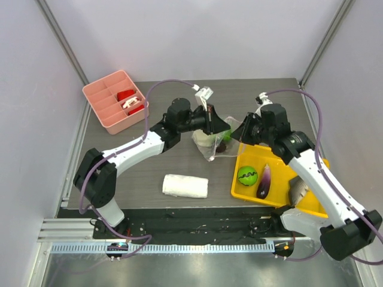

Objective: Open the zip-top bag and remove the fake food

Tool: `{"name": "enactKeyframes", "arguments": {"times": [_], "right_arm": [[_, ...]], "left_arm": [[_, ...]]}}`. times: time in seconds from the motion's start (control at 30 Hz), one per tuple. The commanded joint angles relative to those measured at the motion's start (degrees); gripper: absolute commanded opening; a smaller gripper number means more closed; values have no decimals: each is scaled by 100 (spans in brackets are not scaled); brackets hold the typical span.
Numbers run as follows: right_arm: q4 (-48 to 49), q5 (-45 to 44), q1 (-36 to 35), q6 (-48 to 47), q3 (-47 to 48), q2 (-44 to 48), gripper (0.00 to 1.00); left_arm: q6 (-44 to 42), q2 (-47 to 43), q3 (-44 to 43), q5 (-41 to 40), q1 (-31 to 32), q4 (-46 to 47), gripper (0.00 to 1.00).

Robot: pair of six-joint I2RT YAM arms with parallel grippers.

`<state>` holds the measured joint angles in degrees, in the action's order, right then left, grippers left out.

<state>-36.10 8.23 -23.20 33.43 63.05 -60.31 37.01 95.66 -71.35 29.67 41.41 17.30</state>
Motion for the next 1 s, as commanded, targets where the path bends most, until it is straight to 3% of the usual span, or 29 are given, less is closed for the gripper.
{"name": "enactKeyframes", "arguments": {"times": [0.0,0.23,0.47,0.5,0.53,0.73,0.97], "right_arm": [[314,250,-18,357,261,-559,5],[761,267,-18,480,-90,-955,8],[2140,82,-27,401,-907,-1727,35],[2185,30,-44,410,-908,-1851,37],[2238,-40,-44,393,-926,-1948,46],[2757,-173,-132,366,-1031,-2493,67],[2275,-1181,-333,68,-970,-2889,70]], "left_arm": [[69,102,-309,-164,-19,72,0],[8,32,-230,-321,52,54,0],[43,76,130,-576,60,274,0],[-36,67,174,-646,52,204,0],[-71,58,192,-708,52,178,0],[-177,102,280,-831,52,133,0],[-335,164,508,-981,52,54,0]]}}
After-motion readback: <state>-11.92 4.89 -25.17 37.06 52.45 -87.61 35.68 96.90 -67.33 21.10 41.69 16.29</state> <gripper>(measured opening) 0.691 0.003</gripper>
